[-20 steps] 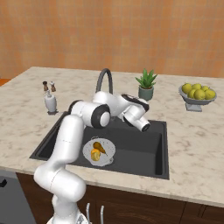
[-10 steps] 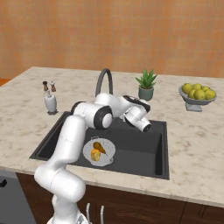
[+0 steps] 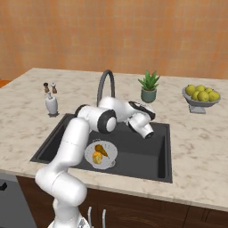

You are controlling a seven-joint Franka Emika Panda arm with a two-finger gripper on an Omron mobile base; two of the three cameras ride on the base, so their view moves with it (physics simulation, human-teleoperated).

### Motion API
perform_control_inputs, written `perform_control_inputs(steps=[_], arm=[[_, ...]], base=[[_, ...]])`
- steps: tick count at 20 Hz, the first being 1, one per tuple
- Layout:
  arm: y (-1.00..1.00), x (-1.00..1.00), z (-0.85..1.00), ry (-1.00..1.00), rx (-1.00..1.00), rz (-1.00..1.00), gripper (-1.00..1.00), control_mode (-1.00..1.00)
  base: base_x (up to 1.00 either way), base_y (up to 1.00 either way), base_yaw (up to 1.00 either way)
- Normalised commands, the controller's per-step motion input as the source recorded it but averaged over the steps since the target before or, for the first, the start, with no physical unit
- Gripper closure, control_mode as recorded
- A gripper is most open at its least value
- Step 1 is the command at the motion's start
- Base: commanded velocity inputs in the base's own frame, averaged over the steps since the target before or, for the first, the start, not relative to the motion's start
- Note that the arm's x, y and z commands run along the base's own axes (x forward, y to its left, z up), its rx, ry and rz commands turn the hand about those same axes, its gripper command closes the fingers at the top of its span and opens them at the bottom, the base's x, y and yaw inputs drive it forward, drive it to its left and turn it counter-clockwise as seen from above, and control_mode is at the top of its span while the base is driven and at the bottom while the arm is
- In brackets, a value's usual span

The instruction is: Put the colander in the sink, put the pear, orange, kiwi in the colander, and turn on the sink faucet and pour water over the colander.

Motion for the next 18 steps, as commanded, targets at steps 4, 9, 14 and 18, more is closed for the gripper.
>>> perform_control_inputs(steps=[4,9,14,18], arm=[[-1.00,0.01,-0.58,-0.06,0.06,-0.13,1.00,-1.00],[-0.98,-0.03,-0.21,-0.09,0.13,-0.12,1.00,-1.00],[-0.80,-0.64,0.96,-0.46,0.58,0.03,1.00,-1.00],[-0.43,-1.00,0.51,-0.73,0.40,0.00,1.00,-1.00]], base=[[0.00,0.00,0.00],[0.00,0.00,0.00],[0.00,0.00,0.00],[0.00,0.00,0.00]])
